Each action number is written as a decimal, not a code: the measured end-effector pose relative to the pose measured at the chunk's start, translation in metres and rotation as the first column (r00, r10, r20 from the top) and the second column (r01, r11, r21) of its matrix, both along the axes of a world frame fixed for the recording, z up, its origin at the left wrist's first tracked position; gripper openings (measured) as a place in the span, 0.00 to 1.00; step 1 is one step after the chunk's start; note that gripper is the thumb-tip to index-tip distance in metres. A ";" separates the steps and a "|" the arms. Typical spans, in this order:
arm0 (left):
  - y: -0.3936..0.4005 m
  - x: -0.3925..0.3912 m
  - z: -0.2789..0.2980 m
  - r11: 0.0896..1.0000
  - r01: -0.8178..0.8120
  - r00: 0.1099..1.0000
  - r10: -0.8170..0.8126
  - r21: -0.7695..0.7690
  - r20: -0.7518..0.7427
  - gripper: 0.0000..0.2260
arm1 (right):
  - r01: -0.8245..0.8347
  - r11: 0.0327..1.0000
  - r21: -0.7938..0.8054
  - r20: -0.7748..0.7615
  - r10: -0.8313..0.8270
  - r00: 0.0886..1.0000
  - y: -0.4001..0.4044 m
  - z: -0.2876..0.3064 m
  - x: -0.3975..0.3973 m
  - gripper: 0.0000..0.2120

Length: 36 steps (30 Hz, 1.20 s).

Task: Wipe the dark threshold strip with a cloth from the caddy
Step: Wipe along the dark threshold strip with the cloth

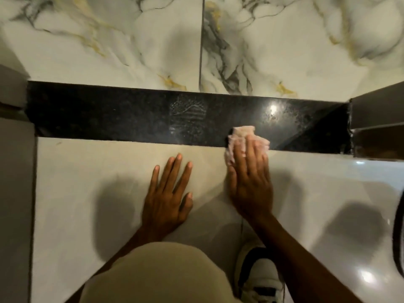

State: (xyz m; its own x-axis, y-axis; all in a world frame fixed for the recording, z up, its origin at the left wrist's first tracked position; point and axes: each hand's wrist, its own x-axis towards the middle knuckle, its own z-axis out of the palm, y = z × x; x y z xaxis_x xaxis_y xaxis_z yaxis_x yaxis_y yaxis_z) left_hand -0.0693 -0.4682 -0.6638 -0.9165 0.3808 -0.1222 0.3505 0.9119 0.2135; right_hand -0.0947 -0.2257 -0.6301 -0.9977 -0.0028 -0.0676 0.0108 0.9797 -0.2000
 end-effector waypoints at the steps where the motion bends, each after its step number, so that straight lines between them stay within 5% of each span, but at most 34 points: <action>1: 0.000 0.000 -0.001 1.000 -0.003 1.000 0.003 0.007 -0.009 0.34 | 0.055 0.998 0.012 -0.003 -0.055 0.998 0.003 0.000 -0.004 0.28; 5: 0.002 0.001 -0.004 0.993 -0.120 0.991 0.121 0.020 -0.051 0.32 | 0.282 0.959 -0.018 -0.116 -0.282 0.952 -0.022 -0.007 -0.080 0.28; 9: 0.005 0.006 -0.008 0.925 -0.377 0.922 0.371 -0.044 -0.109 0.31 | 0.010 0.996 -0.084 -0.078 -0.016 0.997 -0.089 -0.019 -0.148 0.30; 13: -0.002 0.008 -0.003 0.935 -0.347 0.936 0.341 -0.069 -0.090 0.31 | -0.309 0.946 -0.103 -0.077 0.302 0.950 -0.083 -0.013 -0.090 0.29; 17: -0.021 0.005 0.004 0.942 -0.334 0.942 0.333 -0.037 -0.045 0.31 | -0.209 0.978 -0.026 -0.067 0.207 0.976 -0.010 -0.003 -0.029 0.28; 20: -0.022 0.004 0.005 0.919 -0.392 0.919 0.391 -0.028 -0.050 0.31 | -0.068 0.994 0.084 -0.070 0.074 0.995 -0.002 -0.002 -0.054 0.28; 23: -0.023 0.006 -0.002 0.920 -0.391 0.918 0.389 -0.015 -0.075 0.31 | 0.071 0.997 -0.015 -0.041 -0.072 0.997 -0.042 -0.007 -0.111 0.31; 27: -0.025 0.012 -0.009 0.897 -0.442 0.893 0.437 -0.021 -0.104 0.30 | -0.180 0.979 -0.092 -0.070 0.174 0.982 -0.128 -0.019 -0.142 0.31; 31: -0.038 0.015 -0.001 0.902 -0.427 0.903 0.422 -0.058 -0.079 0.30 | -0.440 0.892 -0.102 0.003 0.443 0.897 -0.113 -0.011 -0.072 0.30; 36: -0.044 0.014 0.007 0.892 -0.452 0.890 0.453 0.013 -0.051 0.31 | -0.310 0.950 -0.029 0.093 0.312 0.946 -0.032 -0.001 -0.044 0.30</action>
State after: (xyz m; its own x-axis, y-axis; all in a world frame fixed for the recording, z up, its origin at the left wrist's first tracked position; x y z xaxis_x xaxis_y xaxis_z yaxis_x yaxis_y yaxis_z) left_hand -0.0554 -0.5119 -0.6569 -0.9946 -0.0766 -0.0700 -0.0896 0.9742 0.2071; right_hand -0.1388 -0.2574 -0.6310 -0.9360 -0.3133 -0.1603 -0.2741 0.9347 -0.2265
